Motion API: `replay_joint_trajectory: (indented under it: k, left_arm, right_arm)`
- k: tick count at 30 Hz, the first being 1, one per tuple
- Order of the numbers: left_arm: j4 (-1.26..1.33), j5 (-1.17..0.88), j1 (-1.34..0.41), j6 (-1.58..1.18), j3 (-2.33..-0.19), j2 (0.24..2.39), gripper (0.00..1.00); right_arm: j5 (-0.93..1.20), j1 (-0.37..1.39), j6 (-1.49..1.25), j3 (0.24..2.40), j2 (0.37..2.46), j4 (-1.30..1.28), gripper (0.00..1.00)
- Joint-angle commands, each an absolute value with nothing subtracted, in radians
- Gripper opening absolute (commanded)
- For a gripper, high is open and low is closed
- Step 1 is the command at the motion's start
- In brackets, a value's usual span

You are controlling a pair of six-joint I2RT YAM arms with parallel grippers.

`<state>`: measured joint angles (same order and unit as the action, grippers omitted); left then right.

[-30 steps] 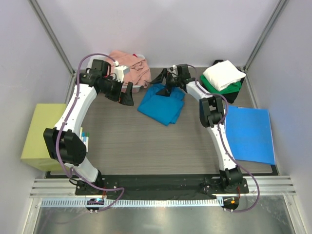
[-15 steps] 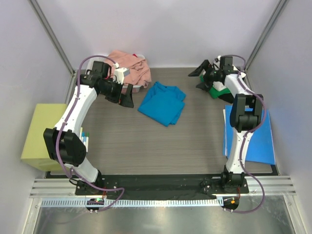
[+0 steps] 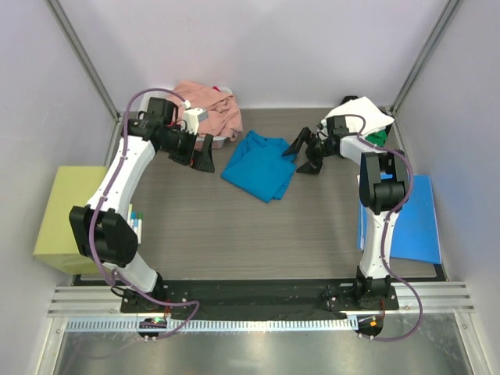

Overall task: Fold and stack the t-shirts
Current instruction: Fold the tshirt

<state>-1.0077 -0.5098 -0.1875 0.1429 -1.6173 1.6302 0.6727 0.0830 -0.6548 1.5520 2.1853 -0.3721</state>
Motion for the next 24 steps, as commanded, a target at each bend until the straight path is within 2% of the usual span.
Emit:
replay_joint_trajectory:
  k: [1, 12, 21, 22, 23, 24]
  left_arm:
    - [-1.014, -0.546, -0.186, 0.147, -1.672, 1.617, 1.00]
    - [-1.029, -0.540, -0.184, 0.150, -1.701, 1.621, 1.00]
    - [-1.034, -0.537, -0.184, 0.156, -1.692, 1.612, 1.00]
    - [-1.034, -0.535, -0.184, 0.160, -1.690, 1.609, 1.00]
    - [-1.034, -0.532, -0.184, 0.161, -1.687, 1.608, 1.00]
    - [-1.034, -0.531, -0.184, 0.163, -1.684, 1.608, 1.00]
  right_arm:
    - [0.646, 0.094, -0.617, 1.516, 2.210, -0.364, 1.00]
    - [0.647, 0.207, -0.647, 1.459, 2.275, -0.288, 1.00]
    - [0.658, 0.253, -0.704, 1.491, 2.330, -0.238, 0.98]
    - [0.658, 0.252, -0.712, 1.483, 2.332, -0.221, 0.93]
    - [0.661, 0.255, -0.718, 1.482, 2.333, -0.209, 0.82]
    - [0.664, 0.255, -0.724, 1.476, 2.335, -0.200, 0.51]
